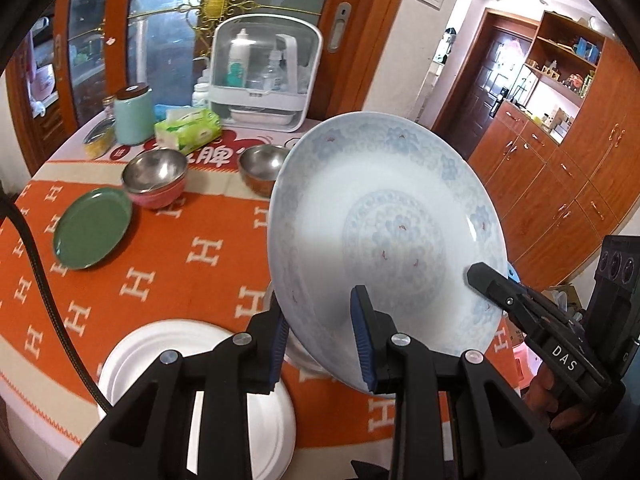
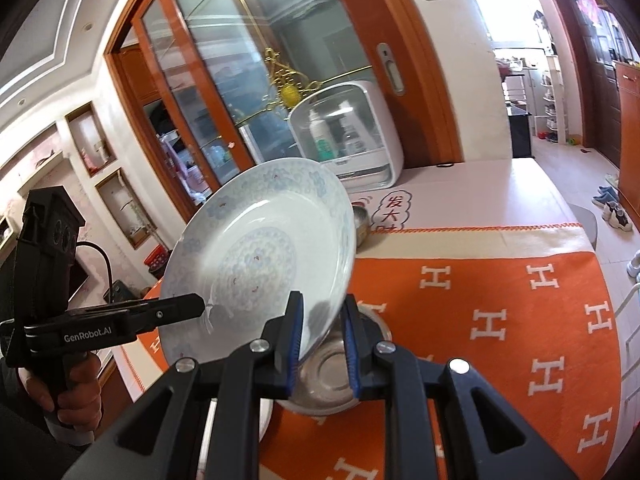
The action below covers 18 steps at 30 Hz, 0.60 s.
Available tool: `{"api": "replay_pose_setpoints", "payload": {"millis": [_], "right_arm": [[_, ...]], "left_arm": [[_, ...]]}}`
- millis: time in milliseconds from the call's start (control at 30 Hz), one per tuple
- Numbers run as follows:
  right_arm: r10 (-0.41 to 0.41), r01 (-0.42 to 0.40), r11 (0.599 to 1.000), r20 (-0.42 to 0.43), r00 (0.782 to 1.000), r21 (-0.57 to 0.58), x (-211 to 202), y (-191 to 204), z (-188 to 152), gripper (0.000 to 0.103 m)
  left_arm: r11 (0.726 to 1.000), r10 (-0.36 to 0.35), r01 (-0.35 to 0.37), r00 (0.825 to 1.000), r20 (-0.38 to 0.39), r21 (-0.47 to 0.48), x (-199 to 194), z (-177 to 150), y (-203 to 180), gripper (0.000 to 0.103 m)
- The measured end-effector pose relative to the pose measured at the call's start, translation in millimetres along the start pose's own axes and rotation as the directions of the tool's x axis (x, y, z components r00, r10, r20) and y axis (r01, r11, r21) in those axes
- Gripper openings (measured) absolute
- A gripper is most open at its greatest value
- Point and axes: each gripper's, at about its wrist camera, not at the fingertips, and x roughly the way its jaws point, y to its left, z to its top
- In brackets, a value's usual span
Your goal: Organize plates and bowls
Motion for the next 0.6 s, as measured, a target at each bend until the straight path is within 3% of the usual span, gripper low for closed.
{"api": "replay_pose_setpoints", "payload": {"millis": [600], "right_arm": [[-0.003, 0.000, 1.000, -0.090, 0.996, -0.027, 9, 62, -38, 0.019]], "left_arm": [[1.000, 0.002, -0.001, 0.998, -0.059, 0.017, -36, -39, 51, 0.028]]}}
